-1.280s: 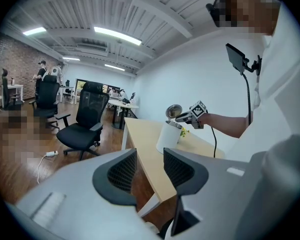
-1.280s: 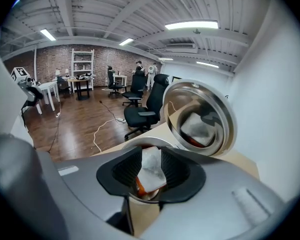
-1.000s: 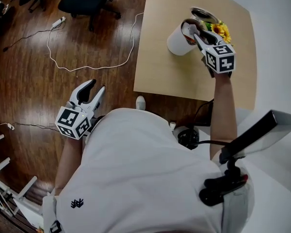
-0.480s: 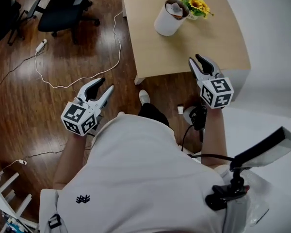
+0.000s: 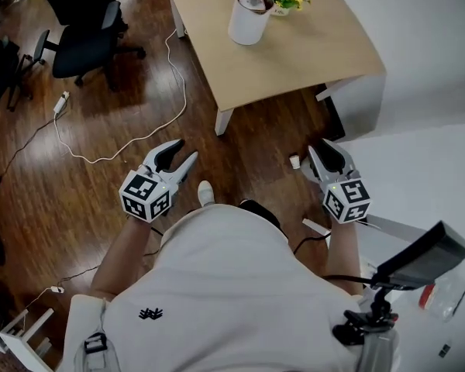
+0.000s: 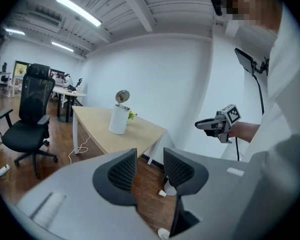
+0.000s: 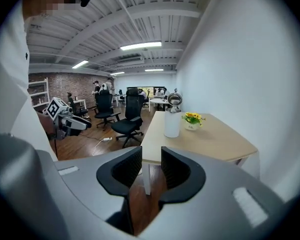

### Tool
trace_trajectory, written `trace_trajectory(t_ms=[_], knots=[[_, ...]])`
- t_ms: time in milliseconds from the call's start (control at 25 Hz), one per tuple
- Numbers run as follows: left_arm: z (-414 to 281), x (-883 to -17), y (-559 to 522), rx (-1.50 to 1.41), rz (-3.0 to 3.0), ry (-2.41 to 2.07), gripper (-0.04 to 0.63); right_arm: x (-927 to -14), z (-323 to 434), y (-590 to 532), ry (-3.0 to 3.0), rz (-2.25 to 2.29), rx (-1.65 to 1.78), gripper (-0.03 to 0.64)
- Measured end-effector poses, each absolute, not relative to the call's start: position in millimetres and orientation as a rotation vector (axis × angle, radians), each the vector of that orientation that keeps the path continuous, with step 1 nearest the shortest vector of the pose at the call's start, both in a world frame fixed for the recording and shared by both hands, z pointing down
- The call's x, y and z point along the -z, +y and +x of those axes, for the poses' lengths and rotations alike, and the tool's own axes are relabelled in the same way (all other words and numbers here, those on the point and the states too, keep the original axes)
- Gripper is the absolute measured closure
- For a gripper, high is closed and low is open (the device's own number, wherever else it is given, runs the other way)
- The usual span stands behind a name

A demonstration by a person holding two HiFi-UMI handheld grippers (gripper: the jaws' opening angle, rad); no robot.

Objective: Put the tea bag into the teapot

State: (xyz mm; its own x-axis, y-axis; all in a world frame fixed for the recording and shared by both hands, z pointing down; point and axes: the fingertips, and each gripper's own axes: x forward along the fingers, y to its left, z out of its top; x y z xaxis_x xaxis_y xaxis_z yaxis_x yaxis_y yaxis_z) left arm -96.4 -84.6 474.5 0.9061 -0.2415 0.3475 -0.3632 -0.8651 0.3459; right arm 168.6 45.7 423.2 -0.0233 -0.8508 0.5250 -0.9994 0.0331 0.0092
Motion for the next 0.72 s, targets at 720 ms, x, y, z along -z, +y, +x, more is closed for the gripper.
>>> trace_trajectory(t_ms=[720], knots=[[-116.1,-440.6,116.2,-0.426,2.712,-0.505,0.431,-400.7,117.4,244.8,-2.102,1.868,-0.434,0.497]])
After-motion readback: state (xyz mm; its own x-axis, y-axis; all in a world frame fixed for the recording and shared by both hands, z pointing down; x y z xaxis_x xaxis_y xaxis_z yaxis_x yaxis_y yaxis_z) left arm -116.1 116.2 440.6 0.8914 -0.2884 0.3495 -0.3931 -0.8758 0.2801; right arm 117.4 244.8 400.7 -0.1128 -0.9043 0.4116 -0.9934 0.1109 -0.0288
